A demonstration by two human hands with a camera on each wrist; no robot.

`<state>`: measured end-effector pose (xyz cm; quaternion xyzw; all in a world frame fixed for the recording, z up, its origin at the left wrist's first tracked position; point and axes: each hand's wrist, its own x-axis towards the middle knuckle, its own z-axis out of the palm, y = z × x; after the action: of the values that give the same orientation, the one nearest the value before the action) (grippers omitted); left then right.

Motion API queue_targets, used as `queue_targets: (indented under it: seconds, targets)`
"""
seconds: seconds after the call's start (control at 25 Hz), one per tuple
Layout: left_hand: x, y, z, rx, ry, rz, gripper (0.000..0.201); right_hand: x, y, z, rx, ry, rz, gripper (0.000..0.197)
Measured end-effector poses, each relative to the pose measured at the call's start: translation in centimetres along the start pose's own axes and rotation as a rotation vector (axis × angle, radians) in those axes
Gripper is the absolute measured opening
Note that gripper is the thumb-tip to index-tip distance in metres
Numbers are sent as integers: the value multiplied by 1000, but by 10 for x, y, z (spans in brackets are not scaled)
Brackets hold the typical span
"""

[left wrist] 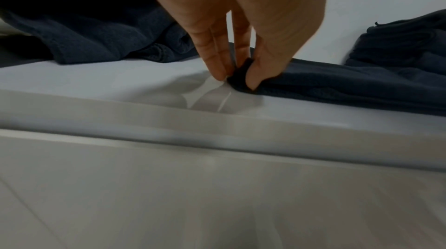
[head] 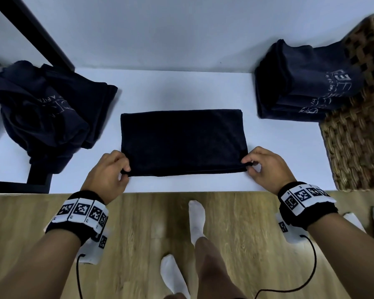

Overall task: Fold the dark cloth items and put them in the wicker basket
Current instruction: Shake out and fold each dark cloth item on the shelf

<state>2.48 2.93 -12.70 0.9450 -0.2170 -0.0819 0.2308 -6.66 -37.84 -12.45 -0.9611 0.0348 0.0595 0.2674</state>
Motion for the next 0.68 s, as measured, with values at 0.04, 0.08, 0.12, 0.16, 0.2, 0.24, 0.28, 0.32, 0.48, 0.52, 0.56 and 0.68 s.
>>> queue_targets:
  seconds: [0.04, 0.08, 0.12, 0.16, 0.2, 0.24, 0.28, 0.32, 0.48, 0.52, 0.56, 0.68]
  targets:
    - [0, 1, -2, -24, 41, -6, 25, 0, -2, -3, 21, 47, -15, 20]
    - [-1, 1, -3, -51, 88, -23, 25, -1, -5, -6, 46, 95, -22, 20]
    - [-1, 1, -5, -68, 118, -52, 26, -1, -6, -8, 67, 131, -33, 20]
    - [-3, 0, -5, -65, 112, -64, 26, -2, -7, -9, 72, 136, -40, 20]
    - [-7, -1, -3, -41, 66, -57, 25, -3, -7, -9, 62, 103, -47, 20]
    - [-10, -2, -1, 14, -4, -26, 21, -5, -7, -7, 38, 30, -43, 19]
    - [-12, -2, -1, 87, -67, 10, 11, -7, -7, -4, 3, -64, -29, 17]
    - [-12, -2, -2, 147, -96, 40, 7, -8, -7, -4, -38, -144, -6, 12]
    - [7, 20, -12, 212, -10, 8, 31, 13, -25, -16, 21, -41, 21, 24]
    - [16, 27, -11, 205, 23, -6, 32, 27, -31, -20, 50, 38, 13, 23]
    - [25, 32, -7, 193, 37, -6, 33, 44, -40, -22, 63, 93, 4, 19]
    - [46, 57, 5, 251, -194, -104, 55, 99, -54, -14, 17, 47, -53, 14]
